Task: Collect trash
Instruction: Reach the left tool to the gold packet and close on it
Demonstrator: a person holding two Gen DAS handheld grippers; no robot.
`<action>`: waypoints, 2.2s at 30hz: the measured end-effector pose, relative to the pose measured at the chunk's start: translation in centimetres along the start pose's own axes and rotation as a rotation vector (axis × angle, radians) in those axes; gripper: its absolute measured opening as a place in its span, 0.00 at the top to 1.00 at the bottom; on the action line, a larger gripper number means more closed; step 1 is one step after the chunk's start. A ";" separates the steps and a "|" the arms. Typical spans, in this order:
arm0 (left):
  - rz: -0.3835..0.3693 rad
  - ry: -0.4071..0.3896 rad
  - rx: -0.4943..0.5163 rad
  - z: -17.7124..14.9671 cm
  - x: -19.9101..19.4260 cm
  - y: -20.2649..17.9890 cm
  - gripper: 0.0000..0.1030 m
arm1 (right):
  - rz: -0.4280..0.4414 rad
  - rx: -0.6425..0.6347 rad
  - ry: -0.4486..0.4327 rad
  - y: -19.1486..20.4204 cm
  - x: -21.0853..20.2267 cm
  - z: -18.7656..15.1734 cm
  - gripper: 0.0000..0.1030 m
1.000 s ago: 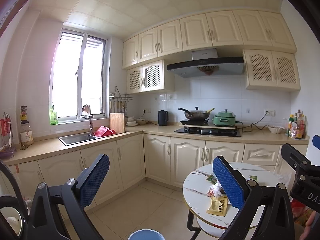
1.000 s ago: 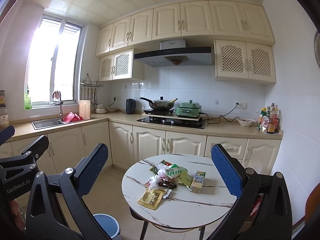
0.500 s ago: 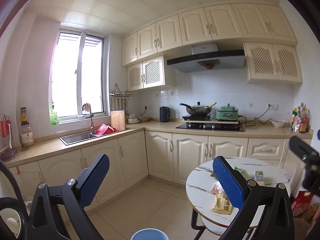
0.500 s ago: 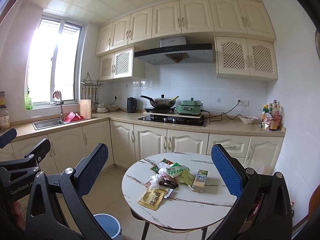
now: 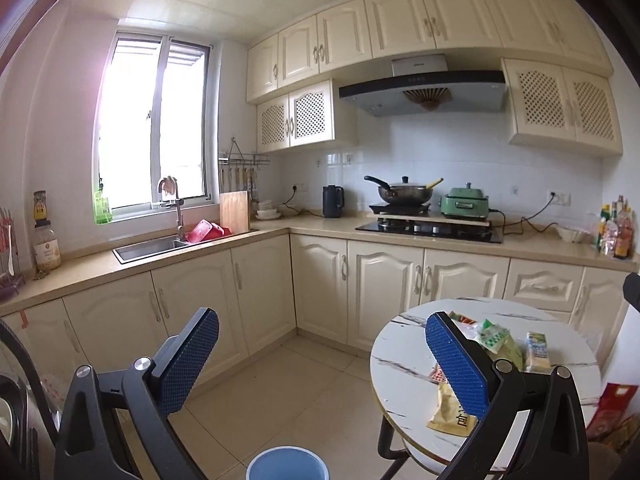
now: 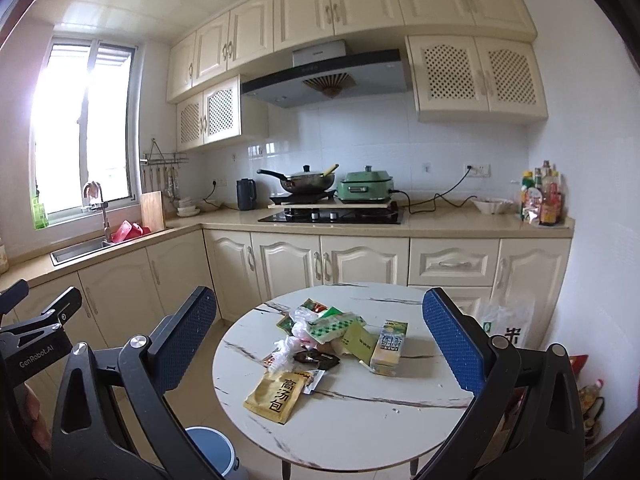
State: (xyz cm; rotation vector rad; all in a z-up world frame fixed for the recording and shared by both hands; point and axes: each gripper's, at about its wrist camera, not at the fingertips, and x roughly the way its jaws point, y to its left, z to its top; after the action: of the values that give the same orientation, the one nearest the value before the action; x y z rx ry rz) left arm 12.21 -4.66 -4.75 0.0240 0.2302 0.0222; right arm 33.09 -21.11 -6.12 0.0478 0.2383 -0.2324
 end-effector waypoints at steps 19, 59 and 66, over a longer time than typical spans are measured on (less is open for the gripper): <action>-0.292 0.523 0.236 -7.6 22.4 -13.9 0.01 | -0.123 0.045 0.425 -8.4 15.3 -10.6 0.00; -0.539 0.594 0.109 -8.3 32.2 -5.5 0.45 | -0.021 0.043 0.597 -4.2 22.0 -15.6 0.00; -0.571 0.581 0.097 -7.7 31.3 -6.4 0.80 | -0.020 0.061 0.603 -5.2 22.0 -15.8 0.00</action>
State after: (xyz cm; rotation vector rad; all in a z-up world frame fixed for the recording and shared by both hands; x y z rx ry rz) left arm 41.10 -10.12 -19.52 0.0476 0.8121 -0.5572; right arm 49.04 -29.88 -26.83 0.1770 0.8320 -0.2407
